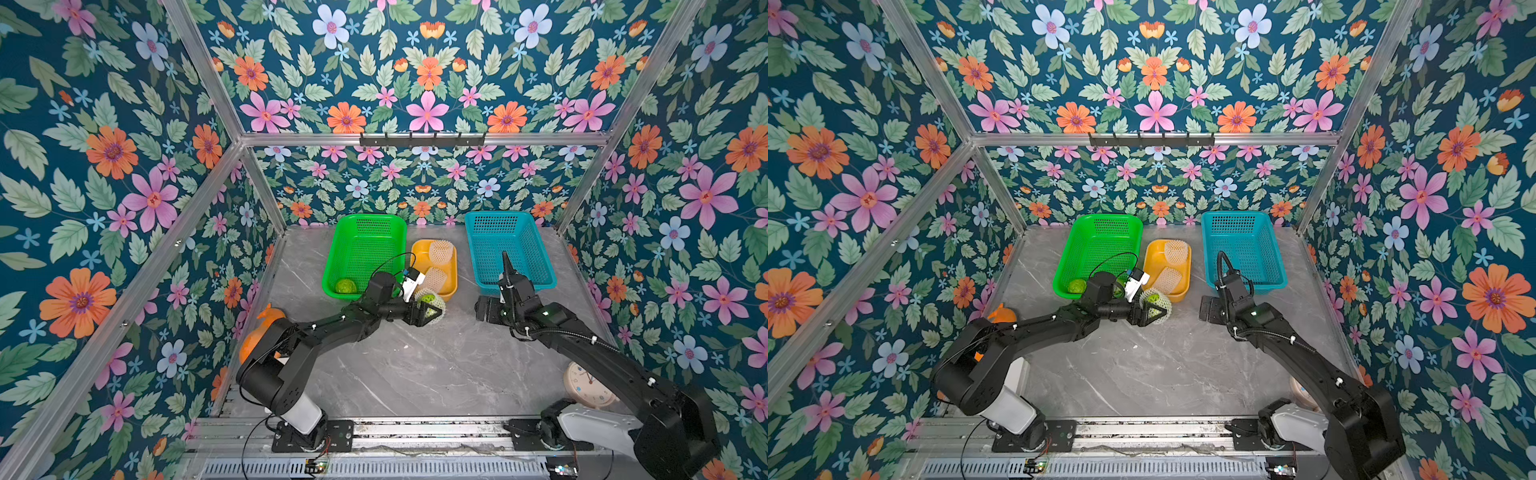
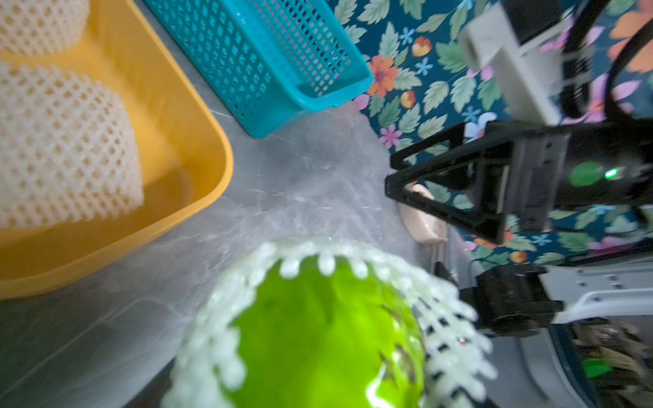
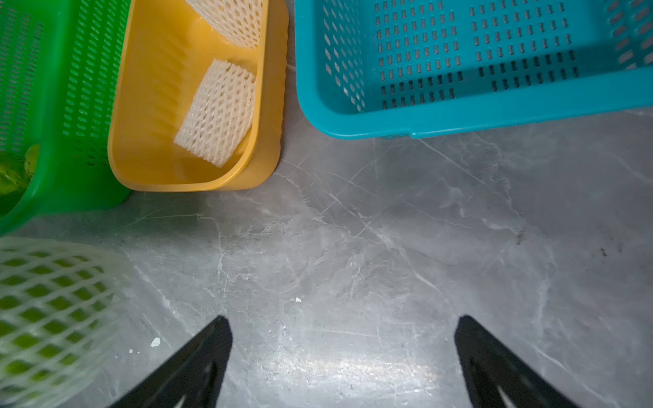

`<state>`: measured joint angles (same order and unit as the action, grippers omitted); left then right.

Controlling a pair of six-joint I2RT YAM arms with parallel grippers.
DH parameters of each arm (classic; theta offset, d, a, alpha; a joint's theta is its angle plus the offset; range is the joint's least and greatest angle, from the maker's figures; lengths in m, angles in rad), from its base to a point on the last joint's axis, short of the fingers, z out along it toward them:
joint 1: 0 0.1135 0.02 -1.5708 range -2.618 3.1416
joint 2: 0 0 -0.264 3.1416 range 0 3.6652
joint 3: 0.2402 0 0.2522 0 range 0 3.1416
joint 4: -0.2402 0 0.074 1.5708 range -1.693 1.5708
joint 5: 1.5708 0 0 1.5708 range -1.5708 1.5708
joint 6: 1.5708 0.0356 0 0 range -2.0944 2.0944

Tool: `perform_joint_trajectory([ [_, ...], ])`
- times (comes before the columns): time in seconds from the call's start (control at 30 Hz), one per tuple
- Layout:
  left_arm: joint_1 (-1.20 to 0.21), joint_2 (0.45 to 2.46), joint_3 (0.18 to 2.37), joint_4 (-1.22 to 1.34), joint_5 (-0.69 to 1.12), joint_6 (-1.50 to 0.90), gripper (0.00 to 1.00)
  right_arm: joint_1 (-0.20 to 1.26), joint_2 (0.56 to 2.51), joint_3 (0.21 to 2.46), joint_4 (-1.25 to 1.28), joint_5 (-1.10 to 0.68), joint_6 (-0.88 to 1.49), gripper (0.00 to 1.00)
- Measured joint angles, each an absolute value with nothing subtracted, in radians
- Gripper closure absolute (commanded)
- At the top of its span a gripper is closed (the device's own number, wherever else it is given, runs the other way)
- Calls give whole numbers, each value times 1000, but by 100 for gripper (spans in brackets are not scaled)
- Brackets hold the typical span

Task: Sleeve custard apples in foam nets
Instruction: Pick up the custard apple from the center of the board.

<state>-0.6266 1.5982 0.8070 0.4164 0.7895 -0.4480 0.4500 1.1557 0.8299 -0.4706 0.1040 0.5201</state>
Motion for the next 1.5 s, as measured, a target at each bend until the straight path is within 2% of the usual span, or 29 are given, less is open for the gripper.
perform_joint_trajectory([
  [0.1,-612,1620,818,485,894,-591,25,447,1134,820,-466,103,512,1],
  [0.23,-561,1679,779,745,990,-911,26,445,1131,820,-460,81,484,1],
  [0.43,-519,1818,780,1280,1046,-1428,29,445,1131,821,-439,54,439,1],
  [0.57,-511,1877,803,1461,1044,-1648,30,445,1128,819,-420,31,414,1],
  [0.73,-505,1848,805,1480,1034,-1666,29,445,1095,786,-379,-2,361,1],
  [1.0,-499,1778,807,1242,1002,-1492,28,484,1001,747,-252,-113,277,1],
  [1.17,-498,1772,808,1152,986,-1433,28,598,1020,787,-195,-143,194,1],
  [1.5,-499,1746,773,1114,967,-1407,27,636,1111,829,-41,-230,104,1],
])
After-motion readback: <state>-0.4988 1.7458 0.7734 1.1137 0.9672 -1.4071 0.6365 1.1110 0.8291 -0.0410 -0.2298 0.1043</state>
